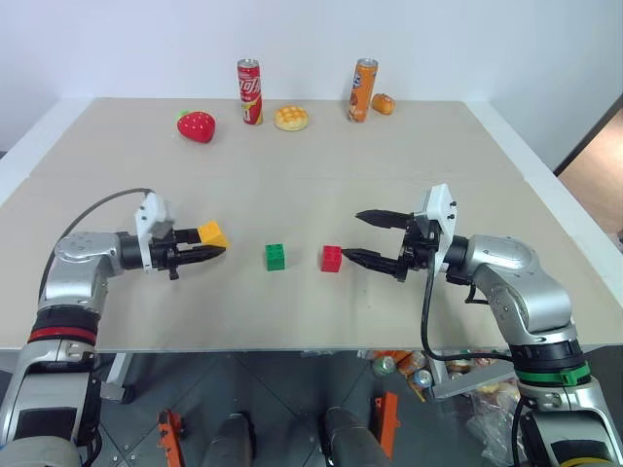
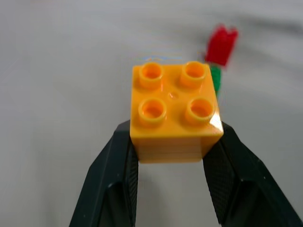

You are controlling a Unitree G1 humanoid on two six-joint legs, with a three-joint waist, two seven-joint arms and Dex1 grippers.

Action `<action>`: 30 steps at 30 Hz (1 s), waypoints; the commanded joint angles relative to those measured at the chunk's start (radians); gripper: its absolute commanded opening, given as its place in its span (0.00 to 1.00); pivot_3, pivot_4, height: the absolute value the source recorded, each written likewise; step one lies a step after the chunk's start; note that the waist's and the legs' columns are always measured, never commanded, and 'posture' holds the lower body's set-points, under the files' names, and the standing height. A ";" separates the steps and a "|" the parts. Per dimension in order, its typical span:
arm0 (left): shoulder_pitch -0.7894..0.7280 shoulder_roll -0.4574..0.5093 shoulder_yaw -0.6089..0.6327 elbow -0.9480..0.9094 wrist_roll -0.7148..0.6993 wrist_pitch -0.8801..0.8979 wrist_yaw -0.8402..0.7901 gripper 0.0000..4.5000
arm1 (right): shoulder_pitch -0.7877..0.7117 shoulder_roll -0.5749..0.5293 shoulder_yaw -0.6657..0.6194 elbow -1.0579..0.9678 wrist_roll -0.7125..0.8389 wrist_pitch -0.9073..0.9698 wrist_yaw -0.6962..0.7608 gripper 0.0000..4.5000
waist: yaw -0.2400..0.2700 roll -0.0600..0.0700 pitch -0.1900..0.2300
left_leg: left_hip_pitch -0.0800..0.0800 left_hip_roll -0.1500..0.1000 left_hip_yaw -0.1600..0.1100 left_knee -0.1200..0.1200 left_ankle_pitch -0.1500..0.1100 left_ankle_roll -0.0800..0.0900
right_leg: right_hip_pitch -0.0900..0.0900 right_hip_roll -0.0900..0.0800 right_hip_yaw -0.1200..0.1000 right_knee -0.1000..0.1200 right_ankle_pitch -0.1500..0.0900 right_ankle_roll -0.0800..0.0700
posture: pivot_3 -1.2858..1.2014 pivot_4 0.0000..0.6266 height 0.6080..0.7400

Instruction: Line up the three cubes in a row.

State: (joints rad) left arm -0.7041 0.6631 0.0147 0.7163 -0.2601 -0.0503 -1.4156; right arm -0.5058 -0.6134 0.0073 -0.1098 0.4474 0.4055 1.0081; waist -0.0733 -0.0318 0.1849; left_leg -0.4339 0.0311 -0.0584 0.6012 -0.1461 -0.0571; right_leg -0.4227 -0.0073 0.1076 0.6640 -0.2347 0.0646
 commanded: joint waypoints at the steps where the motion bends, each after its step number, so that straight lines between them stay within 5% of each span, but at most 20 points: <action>1: -0.072 0.001 -0.038 0.134 0.066 -0.147 -0.073 0.30 | 0.006 -0.025 -0.030 -0.057 0.020 0.009 0.003 0.89 | -0.001 0.000 0.000 | -0.001 0.000 0.000 0.000 0.000 0.000 | -0.001 0.000 0.000 0.000 0.000 0.000 | 0.52 0.24 1.00; 12: -0.250 -0.059 -0.063 0.413 0.164 -0.347 -0.115 0.30 | 0.054 -0.057 -0.055 -0.134 0.044 0.058 -0.027 0.89 | -0.002 0.000 0.000 | -0.004 0.000 -0.001 0.000 -0.001 0.001 | -0.003 0.001 0.000 0.000 0.002 0.006 | 0.52 0.24 1.00; 30: -0.270 -0.030 -0.059 0.524 0.260 -0.437 -0.074 0.30 | 0.088 -0.107 -0.100 -0.185 0.112 0.124 -0.014 0.89 | -0.001 0.000 0.000 | -0.004 0.000 -0.001 0.002 0.000 0.001 | -0.002 0.001 0.000 0.001 0.002 0.006 | 0.52 0.24 1.00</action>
State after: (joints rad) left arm -0.9531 0.6159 -0.0612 1.2369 -0.0031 -0.4685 -1.4977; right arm -0.4113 -0.7039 -0.0496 -0.2534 0.5284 0.5269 0.9826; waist -0.0746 -0.0318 0.1849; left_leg -0.4374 0.0312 -0.0597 0.6028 -0.1465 -0.0561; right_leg -0.4248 -0.0066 0.1072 0.6653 -0.2322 0.0707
